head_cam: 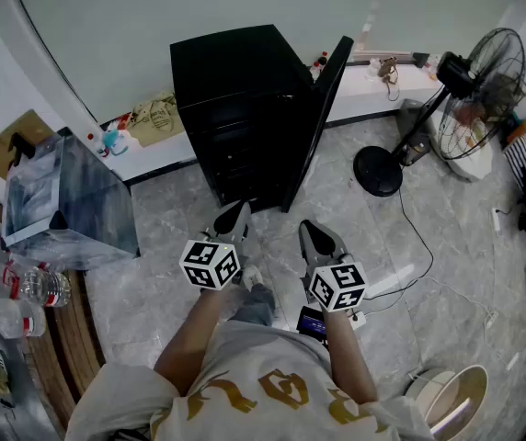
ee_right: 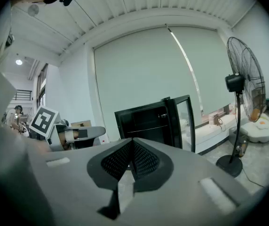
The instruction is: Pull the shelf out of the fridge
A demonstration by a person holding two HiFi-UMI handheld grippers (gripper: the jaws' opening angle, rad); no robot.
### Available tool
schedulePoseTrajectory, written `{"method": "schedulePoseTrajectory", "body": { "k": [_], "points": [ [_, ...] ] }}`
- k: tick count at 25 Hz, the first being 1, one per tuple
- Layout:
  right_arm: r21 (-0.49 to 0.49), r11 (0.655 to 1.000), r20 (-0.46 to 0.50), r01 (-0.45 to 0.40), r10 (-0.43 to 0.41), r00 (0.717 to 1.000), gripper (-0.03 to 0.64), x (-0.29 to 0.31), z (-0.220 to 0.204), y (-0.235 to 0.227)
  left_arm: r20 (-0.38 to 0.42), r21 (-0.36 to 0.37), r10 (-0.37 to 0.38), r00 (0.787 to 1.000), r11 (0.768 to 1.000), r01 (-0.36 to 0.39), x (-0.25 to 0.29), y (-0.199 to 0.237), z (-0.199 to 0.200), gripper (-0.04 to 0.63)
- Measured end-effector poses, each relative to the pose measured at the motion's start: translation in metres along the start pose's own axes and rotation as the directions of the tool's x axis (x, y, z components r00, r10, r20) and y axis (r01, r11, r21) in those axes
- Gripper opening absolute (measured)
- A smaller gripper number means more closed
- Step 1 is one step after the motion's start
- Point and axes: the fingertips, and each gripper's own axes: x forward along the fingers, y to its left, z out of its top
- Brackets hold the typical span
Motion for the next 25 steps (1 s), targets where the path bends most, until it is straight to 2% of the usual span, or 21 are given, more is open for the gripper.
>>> {"method": "schedulePoseTrajectory", "body": {
  "k": [9,13,16,20,25],
  "points": [
    [-0.006,1.000,0.012,-0.005,0.005,1.000,0.017,-0.038,-0.009,0.027,0.034,-0.034,0.020,0.999,0.999,-0.019,-0.041,-0.018,-0.005,0.113],
    [0.032,0.999,0.023,-0.005,0.004,1.000,0.018,-0.044,-0.009,0.024,0.038,-0.099,0.003,0.999,0.995,0.000,-0.042,-0.023,-0.007,0.114],
    [0.062,0.998,0.034,0.000,-0.002,0.999,0.018,-0.042,-0.009,0.021,0.038,-0.163,-0.011,0.999,0.987,0.017,-0.037,-0.019,-0.010,0.114],
    [0.060,0.998,0.026,0.026,-0.027,0.999,0.023,-0.031,-0.010,0.010,0.041,-0.172,0.006,0.999,0.985,0.002,-0.023,-0.003,-0.009,0.118],
    [0.062,0.996,0.005,0.059,-0.060,0.998,0.032,-0.003,-0.008,-0.013,0.048,-0.219,0.007,0.999,0.976,0.003,0.018,0.024,-0.006,0.166]
  ]
}}
